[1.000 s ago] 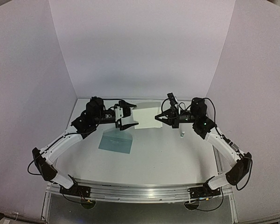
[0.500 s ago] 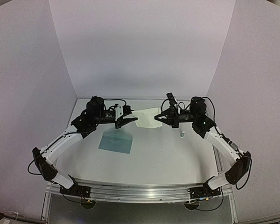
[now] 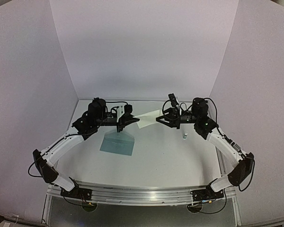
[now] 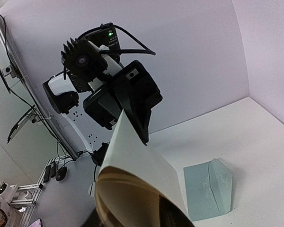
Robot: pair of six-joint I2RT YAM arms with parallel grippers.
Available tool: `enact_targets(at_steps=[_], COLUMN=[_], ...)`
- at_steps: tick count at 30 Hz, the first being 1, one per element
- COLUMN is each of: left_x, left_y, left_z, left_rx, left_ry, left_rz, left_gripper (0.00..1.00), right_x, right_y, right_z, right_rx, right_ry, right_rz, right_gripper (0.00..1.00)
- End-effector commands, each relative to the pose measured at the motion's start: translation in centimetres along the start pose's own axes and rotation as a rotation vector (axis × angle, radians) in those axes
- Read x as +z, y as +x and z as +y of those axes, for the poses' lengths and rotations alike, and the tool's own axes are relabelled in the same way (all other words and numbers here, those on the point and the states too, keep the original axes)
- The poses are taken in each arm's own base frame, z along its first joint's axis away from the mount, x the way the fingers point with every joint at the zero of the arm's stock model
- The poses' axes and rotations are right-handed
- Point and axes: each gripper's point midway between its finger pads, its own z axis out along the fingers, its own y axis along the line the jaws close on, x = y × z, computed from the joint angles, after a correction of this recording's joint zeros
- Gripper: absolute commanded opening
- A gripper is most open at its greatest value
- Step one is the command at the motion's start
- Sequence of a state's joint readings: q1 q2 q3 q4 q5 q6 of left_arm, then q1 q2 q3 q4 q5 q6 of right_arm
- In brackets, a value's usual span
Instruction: Place the letter into the envelope and seal it
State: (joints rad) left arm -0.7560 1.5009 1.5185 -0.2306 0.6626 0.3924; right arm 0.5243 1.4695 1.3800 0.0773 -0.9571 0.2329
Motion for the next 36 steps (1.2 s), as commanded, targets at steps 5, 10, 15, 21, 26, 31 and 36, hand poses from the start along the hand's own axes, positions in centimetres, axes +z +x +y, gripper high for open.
enact_targets(at_steps=[5, 10, 15, 21, 26, 31, 36], left_x=[-2.1, -2.5, -2.3, -2.1, -2.1, -2.1, -2.1], left_y=[-1.8, -1.0, -0.6, -0.4, -0.8, -0.9, -1.1], left_z=[-0.9, -1.7, -2.0, -2.4, -2.7, -3.2, -3.1], left_rx=[-0.111, -0.083, -0.085, -0.089, -0.075, -0.082, -0.098], left_ry=[-0.004, 0.024, 0.050, 0.078, 0.102, 0.134, 0.139], left_rz=[-0.013, 0.016, 0.024, 0.022, 0.006, 0.000, -0.006], left_gripper=[0.00, 0.00, 0.00, 0.00, 0.00, 0.00, 0.00], right_x=[-2.0, -3.4, -2.9, -1.9, -0.5, 0.2, 0.6], right_y=[-1.6, 0.1, 0.2, -0.2, 0.0, 0.1, 0.5], right_z=[1.2, 0.3, 1.0, 0.8, 0.0, -0.3, 0.5], right_rx=[-0.102, -0.075, -0.066, -0.077, -0.061, -0.058, -0.020], right_ry=[0.099, 0.222, 0.155, 0.103, 0.054, 0.000, -0.088], right_rz=[-0.054, 0.030, 0.064, 0.069, 0.084, 0.091, 0.104], right_gripper=[0.71, 0.91, 0.94, 0.95, 0.95, 0.90, 0.72])
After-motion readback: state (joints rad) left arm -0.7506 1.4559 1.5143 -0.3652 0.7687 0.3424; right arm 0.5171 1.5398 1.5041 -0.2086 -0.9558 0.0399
